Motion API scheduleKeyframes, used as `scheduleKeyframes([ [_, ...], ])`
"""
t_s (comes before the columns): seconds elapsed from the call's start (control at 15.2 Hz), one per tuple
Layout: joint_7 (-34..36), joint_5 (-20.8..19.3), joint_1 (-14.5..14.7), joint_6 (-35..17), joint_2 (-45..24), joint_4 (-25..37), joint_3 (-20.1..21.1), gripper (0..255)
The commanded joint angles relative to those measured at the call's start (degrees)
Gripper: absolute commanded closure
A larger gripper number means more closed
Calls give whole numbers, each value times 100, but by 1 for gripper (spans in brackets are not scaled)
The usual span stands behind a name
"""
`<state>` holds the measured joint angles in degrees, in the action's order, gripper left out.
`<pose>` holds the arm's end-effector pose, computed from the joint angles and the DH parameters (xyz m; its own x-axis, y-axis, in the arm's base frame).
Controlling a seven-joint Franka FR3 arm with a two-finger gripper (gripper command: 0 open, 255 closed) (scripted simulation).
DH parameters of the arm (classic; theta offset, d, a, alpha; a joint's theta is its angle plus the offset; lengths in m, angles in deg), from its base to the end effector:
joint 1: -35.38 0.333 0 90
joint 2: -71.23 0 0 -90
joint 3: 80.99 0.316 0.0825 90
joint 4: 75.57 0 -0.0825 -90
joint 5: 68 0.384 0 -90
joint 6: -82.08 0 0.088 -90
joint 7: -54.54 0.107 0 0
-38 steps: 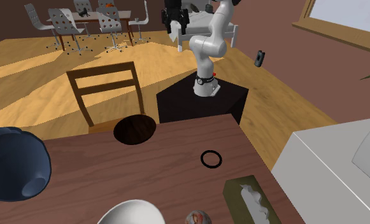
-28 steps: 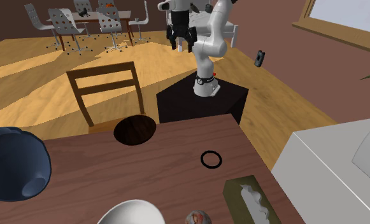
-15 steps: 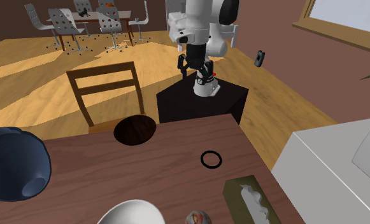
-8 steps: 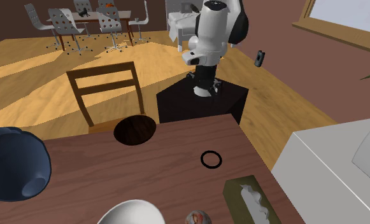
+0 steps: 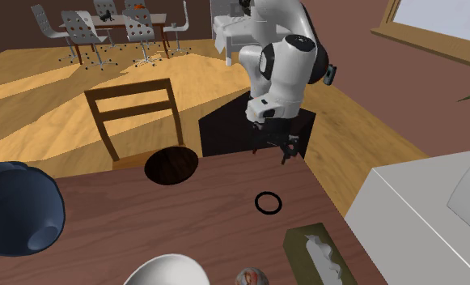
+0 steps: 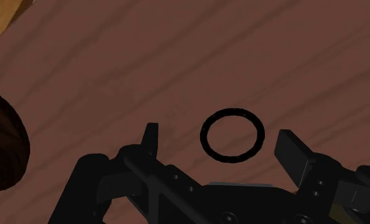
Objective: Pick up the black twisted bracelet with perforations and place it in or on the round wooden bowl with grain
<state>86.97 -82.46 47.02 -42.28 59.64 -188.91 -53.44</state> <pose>0.4716 0.3600 0.3791 0.9656 0.2500 0.0718 0.2431 -0.9655 0.0930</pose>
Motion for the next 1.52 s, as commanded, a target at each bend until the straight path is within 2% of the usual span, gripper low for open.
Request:
scheduleKeyframes([
  [0.0,232,-343,178,7,-462,367,-17,0],
  [0.33,641,-1038,757,160,-1617,1453,-181,0],
  [0.53,748,-1305,1075,289,-2201,2088,-292,0],
  [1.06,847,-1483,1097,-94,-2520,2008,-426,0],
  [1.45,847,-1483,1098,-94,-2521,2009,-426,0],
])
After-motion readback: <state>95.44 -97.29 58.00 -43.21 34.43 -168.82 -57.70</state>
